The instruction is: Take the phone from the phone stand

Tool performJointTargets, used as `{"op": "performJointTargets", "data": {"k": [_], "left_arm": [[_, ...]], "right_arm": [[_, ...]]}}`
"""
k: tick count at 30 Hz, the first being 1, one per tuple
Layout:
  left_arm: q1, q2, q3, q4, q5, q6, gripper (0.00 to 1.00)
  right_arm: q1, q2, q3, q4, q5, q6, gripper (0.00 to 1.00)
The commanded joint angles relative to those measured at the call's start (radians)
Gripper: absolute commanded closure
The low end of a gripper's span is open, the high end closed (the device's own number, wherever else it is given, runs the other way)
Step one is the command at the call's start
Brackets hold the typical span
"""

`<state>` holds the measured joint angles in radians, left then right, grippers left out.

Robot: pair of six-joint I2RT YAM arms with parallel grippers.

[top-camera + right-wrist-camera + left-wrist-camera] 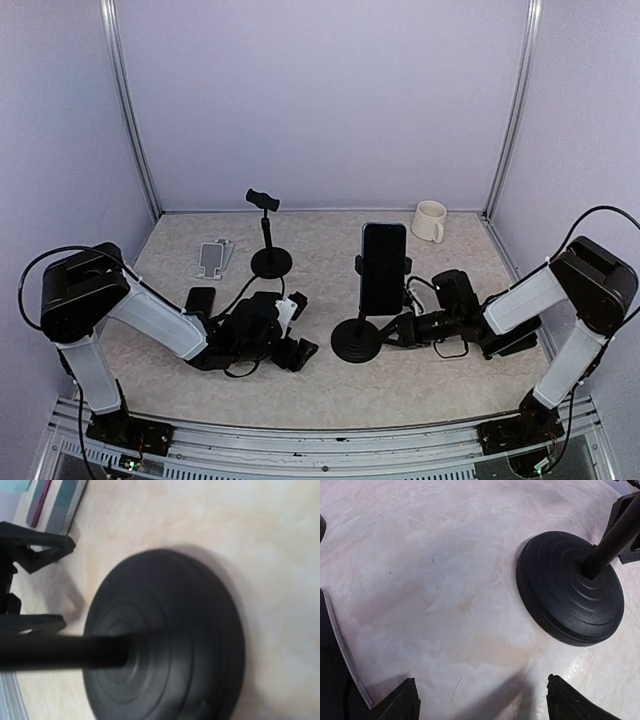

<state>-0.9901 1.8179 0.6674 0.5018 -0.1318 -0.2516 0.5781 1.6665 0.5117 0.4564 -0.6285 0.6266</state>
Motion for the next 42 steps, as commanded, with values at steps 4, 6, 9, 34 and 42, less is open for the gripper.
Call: {"op": "performJointTargets", "data": {"k": [4,6,9,34,42], "left_arm": [[-0.020,-0.084,-0.108,-0.004,0.050,-0.046,0.11],[-0.024,-0.110,-0.132,0.014,0.058,-0.059,0.10],[-0.030,-0.163,-0.159,0.035,0.060,-0.078,0.08],[-0.033,-0.045,0.013,0.340,0.215,0.007,0.06],[-0.017,0.075,0.133,0.333,0.272,0.068,0.11]], "right_arm": [[0.092,0.055,-0.035,0.022,-0.021,0.075,0.69],[0.112,0.072,-0.028,0.048,-0.018,0.096,0.69],[0.143,0.096,-0.017,0.078,-0.011,0.121,0.69],[0.203,-0.142,0.019,-0.082,0.070,0.021,0.56],[0.118,-0.354,-0.022,-0.213,0.077,-0.038,0.51]]}}
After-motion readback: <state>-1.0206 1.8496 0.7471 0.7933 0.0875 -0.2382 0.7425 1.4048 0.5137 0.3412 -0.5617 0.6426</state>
